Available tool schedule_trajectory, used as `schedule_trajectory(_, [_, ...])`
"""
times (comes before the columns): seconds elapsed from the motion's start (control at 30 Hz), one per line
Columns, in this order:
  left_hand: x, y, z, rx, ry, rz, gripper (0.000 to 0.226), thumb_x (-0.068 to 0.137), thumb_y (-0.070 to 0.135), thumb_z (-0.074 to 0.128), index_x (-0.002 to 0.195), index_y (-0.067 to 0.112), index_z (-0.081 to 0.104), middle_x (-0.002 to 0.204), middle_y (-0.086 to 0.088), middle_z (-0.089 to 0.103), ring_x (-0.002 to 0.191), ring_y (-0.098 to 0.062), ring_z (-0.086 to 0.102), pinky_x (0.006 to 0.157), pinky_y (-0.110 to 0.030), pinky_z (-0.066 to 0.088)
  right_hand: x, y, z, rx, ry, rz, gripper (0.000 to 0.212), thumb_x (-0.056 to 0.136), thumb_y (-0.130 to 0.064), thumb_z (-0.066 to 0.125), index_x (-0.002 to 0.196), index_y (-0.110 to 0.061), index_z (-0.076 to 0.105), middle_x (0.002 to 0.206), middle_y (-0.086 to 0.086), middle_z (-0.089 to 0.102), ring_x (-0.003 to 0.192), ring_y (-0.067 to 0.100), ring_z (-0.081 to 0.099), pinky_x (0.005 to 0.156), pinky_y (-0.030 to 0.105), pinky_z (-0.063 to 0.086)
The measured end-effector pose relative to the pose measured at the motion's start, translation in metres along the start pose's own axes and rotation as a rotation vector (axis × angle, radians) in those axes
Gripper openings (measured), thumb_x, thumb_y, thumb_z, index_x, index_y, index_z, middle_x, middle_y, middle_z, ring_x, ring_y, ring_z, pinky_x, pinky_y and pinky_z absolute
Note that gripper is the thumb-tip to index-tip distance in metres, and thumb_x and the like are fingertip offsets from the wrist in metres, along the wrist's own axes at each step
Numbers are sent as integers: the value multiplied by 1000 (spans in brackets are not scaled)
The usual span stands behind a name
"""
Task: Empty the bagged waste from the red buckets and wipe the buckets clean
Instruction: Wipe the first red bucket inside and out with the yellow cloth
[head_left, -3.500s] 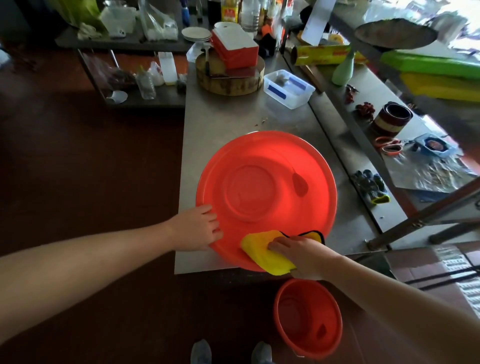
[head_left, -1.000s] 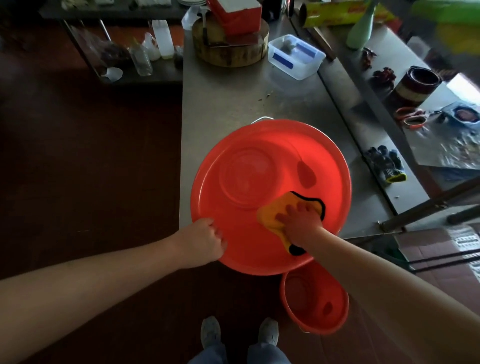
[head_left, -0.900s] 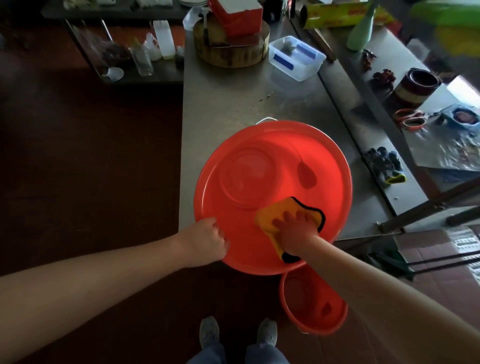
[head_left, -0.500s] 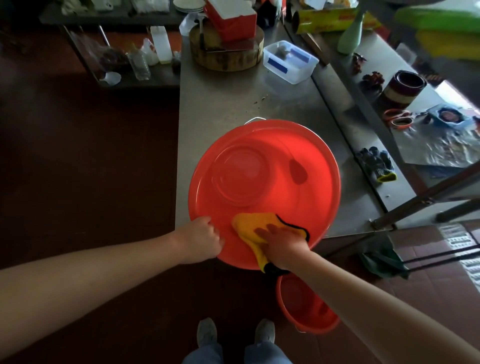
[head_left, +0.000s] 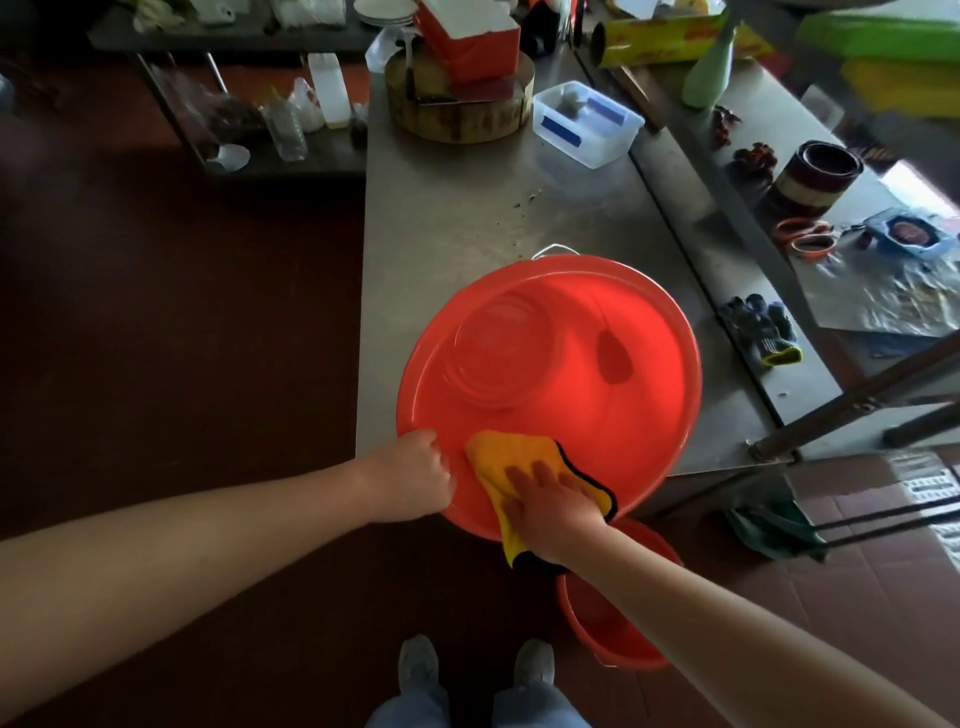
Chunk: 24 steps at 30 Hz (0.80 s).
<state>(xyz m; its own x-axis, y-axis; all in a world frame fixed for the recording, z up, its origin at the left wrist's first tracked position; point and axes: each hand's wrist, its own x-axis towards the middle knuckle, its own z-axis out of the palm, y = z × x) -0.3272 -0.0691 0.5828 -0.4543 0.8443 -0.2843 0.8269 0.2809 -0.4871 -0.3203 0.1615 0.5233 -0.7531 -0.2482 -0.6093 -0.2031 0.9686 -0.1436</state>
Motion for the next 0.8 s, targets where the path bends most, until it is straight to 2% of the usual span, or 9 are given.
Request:
schedule_trajectory(0.17, [1, 5, 5, -36, 26, 25, 20, 99, 18, 54, 85, 9, 64, 80, -10, 71, 69, -26, 68, 74, -37, 55, 27, 15, -5, -82, 37, 30, 55, 105, -52, 25, 158, -40, 12, 167, 3, 9, 148, 41, 17, 118, 55, 19])
schedule_trajectory(0.33, [-3, 8, 4, -50, 43, 46, 19, 97, 17, 54, 87, 12, 69, 81, -6, 73, 71, -23, 69, 76, -35, 56, 67, 18, -2, -153, 84, 40, 56, 106, -46, 31, 158, -35, 17, 166, 8, 11, 148, 43, 18, 116, 59, 21])
schedule_trajectory(0.5, [-9, 6, 12, -98, 103, 37, 23, 93, 13, 53, 76, 17, 68, 72, -1, 69, 63, -19, 65, 68, -29, 52, 130, 5, -7, -119, 4, 41, 56, 109, -32, 23, 161, -16, 10, 169, 9, -9, 155, 33, -8, 117, 69, 8])
schedule_trajectory(0.6, [-12, 7, 15, -168, 123, -14, 22, 95, 13, 54, 79, 16, 68, 71, -1, 68, 62, -18, 64, 68, -29, 50, 160, 3, -12, -92, -15, 17, 58, 109, -37, 21, 161, -14, 8, 169, 11, -1, 155, 37, -2, 117, 69, 7])
schedule_trajectory(0.7, [-14, 10, 19, -224, 119, -54, 26, 100, 15, 46, 89, 14, 69, 79, -4, 70, 70, -22, 67, 73, -33, 53, 174, -1, -14, -101, 19, 22, 56, 105, -42, 25, 158, -23, 22, 165, 9, 17, 152, 37, 11, 116, 68, 11])
schedule_trajectory(0.8, [-15, 4, 19, -242, 118, -81, 22, 96, 19, 51, 84, 16, 70, 74, -2, 68, 64, -21, 64, 67, -30, 51, 178, -4, -21, -103, 31, 23, 51, 102, -40, 29, 151, -26, 39, 158, 7, 34, 147, 34, 28, 114, 61, 23])
